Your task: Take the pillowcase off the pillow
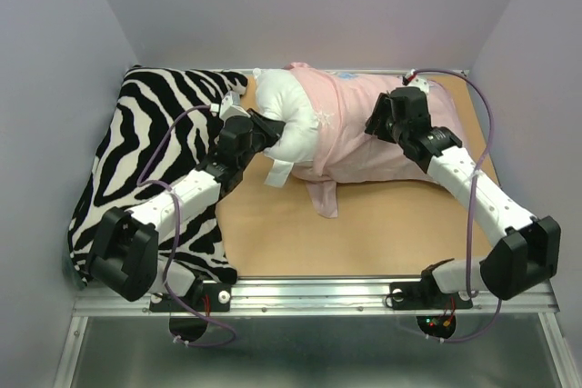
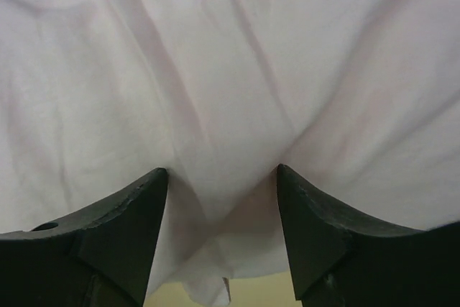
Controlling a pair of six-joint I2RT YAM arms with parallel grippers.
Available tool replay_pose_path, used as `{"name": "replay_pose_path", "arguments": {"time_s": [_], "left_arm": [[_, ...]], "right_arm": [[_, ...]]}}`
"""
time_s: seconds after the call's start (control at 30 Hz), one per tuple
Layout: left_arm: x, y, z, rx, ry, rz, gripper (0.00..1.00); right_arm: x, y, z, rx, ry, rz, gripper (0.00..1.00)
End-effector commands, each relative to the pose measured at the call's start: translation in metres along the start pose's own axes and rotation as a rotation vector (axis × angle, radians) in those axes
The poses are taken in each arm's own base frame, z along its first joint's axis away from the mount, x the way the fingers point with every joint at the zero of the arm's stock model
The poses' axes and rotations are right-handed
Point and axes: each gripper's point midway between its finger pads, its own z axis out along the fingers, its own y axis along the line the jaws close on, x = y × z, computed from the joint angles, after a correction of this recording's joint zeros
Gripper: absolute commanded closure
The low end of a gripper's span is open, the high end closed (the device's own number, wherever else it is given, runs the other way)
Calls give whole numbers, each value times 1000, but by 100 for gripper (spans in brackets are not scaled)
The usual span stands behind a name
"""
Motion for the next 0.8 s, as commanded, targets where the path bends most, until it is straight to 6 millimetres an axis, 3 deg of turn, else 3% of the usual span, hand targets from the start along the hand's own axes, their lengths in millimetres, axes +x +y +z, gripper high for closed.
{"name": "replay_pose_path", "arguments": {"time_s": [0.0, 0.03, 0.07, 0.13, 0.17, 0.23, 0.27, 0.43, 0.67, 0.77], "left_arm": [[-51, -63, -22, 165, -126, 22, 100], [-55, -63, -23, 164, -135, 25, 100], [-58, -62, -26, 158, -135, 33, 100], [-76, -74, -39, 184, -176, 41, 100], [-88, -78, -44, 184, -201, 55, 100], [-108, -84, -58, 179, -238, 69, 100], [-127, -87, -65, 181, -277, 69, 100], [-183, -91, -108, 181, -401, 79, 100], [-225, -76, -154, 136, -506, 84, 100], [-235, -79, -173, 170, -554, 63, 100]], "right_arm": [[-10, -4, 17, 15, -2, 27, 44], [-13, -6, 20, 22, -5, 30, 56], [-18, -9, 21, 30, -12, 33, 75], [-36, -25, 27, 59, -35, 56, 94], [-45, -42, 31, 94, -48, 76, 100], [-59, -59, 32, 131, -73, 92, 100], [-69, -80, 34, 173, -91, 117, 99], [-82, -139, 43, 280, -96, 200, 100], [-83, -207, 56, 388, -78, 329, 99], [-80, -214, 58, 375, -59, 355, 99]]}}
